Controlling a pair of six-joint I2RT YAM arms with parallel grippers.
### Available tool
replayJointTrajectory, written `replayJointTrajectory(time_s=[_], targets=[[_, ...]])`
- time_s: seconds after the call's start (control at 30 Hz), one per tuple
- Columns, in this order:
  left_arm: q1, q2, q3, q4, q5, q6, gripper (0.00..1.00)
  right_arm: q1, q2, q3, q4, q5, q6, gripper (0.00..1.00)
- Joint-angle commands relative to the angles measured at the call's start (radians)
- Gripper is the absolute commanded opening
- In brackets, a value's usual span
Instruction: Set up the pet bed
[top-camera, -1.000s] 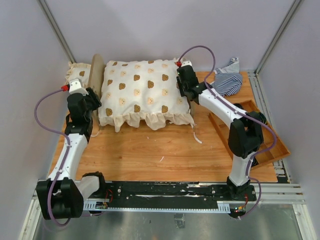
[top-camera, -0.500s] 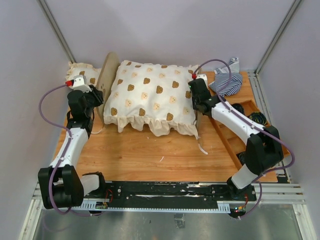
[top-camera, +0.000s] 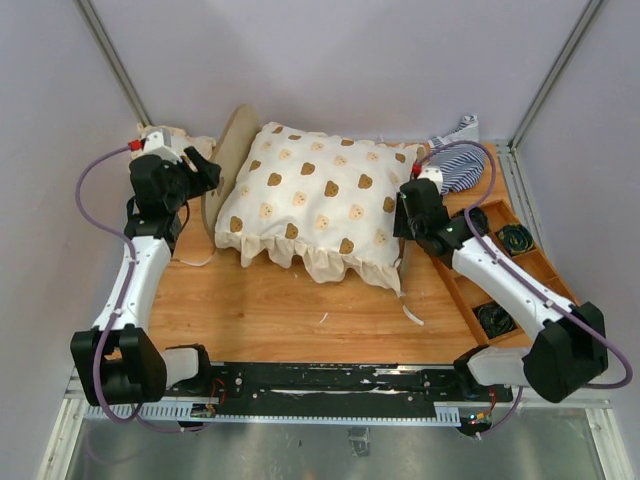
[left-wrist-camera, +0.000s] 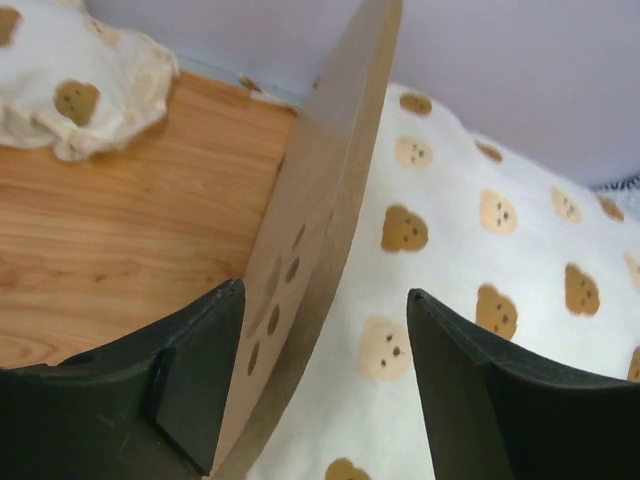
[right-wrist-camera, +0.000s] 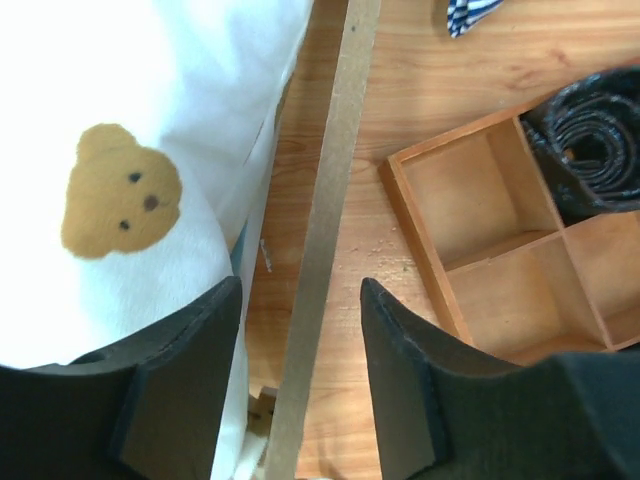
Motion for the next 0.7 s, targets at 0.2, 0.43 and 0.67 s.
replayJointTrajectory(time_s=[0.2, 0.43, 0.67], targets=[[0.01, 0.055, 0.269, -0.253, -0.4, -0.022, 0.74, 0.003, -0.248, -0.036, -0.064, -0.009, -0.117, 0.62], [0.036, 0.379, 0.69, -0.447, -0.552, -0.127, 0.73, 0.004, -0.456, -0.164, -0.046, -0.136, -0.143, 0.63], [0.061, 0.615, 0.822, -0.355, -0.534, -0.103, 0.76, 0.005, -0.627, -0.232, -0.043, -0.228, -0.13, 0.63]])
